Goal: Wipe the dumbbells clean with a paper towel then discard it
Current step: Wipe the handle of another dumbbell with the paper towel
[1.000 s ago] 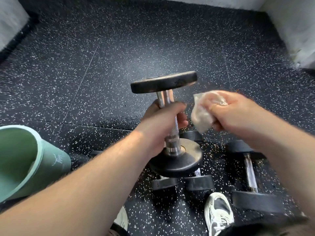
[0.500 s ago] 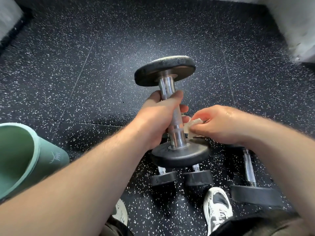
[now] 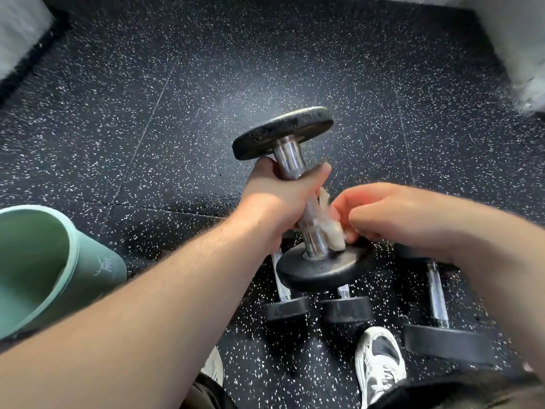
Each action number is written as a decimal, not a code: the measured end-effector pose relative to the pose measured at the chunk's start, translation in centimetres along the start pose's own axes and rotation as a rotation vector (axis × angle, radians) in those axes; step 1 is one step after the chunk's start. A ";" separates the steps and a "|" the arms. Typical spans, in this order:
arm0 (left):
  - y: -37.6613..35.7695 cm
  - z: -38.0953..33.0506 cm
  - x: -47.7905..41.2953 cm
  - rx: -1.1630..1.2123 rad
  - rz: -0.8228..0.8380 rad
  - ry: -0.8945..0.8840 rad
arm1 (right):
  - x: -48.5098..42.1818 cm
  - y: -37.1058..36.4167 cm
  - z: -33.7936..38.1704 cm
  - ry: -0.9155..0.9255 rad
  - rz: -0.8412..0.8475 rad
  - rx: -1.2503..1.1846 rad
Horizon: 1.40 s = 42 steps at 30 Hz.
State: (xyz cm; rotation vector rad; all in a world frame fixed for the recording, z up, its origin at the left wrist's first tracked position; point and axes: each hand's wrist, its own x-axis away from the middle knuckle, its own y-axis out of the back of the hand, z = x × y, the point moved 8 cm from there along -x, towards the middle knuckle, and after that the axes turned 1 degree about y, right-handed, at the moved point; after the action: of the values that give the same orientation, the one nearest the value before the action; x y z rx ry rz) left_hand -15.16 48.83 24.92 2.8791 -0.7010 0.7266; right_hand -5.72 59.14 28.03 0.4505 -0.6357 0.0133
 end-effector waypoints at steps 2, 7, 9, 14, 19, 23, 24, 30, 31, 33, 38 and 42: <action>0.2 0.0 -0.1 -0.055 -0.028 -0.006 | 0.1 -0.2 0.1 0.019 0.022 0.013; 0.2 0.1 -0.2 -0.088 -0.060 -0.010 | -0.2 -0.4 0.4 0.061 0.003 0.156; 0.1 0.2 -0.3 -0.095 -0.062 -0.008 | -0.3 -0.4 0.3 0.038 -0.026 0.252; 0.0 0.2 -0.5 -0.177 -0.079 -0.052 | -0.4 -1.0 0.3 -0.078 -0.098 0.481; -0.4 -0.1 -0.5 -0.243 -0.088 -0.100 | -0.3 -2.4 0.1 -0.189 -0.247 0.558; -0.6 0.2 -0.4 -0.248 -0.085 -0.060 | -0.5 -2.4 -0.2 -0.206 -0.278 0.567; -0.5 0.2 -0.4 -0.241 -0.089 -0.040 | -0.4 -2.3 -0.1 -0.204 -0.267 0.543; -0.6 0.9 -0.7 -0.137 -0.085 0.084 | -0.8 -2.2 -0.5 -0.149 -0.209 0.360; -0.4 1.0 -0.8 -0.117 -0.095 0.090 | -1.0 -2.3 -0.5 -0.133 -0.193 0.330; -0.2 1.0 -0.7 -0.062 -0.105 0.105 | -1.3 -2.8 -0.4 -0.097 -0.142 0.296; -0.7 0.1 0.0 0.072 -0.010 0.104 | -1.7 -3.9 -0.3 -0.010 0.023 0.138; -1.9 -0.9 0.7 0.261 0.176 0.051 | -1.6 -3.5 -0.1 0.038 0.092 -0.025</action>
State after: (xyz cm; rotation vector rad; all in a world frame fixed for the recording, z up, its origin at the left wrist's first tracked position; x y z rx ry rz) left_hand -14.18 50.41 26.07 3.0422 -0.9263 0.9782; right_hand -6.45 56.23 25.70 0.3961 -0.6181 0.1010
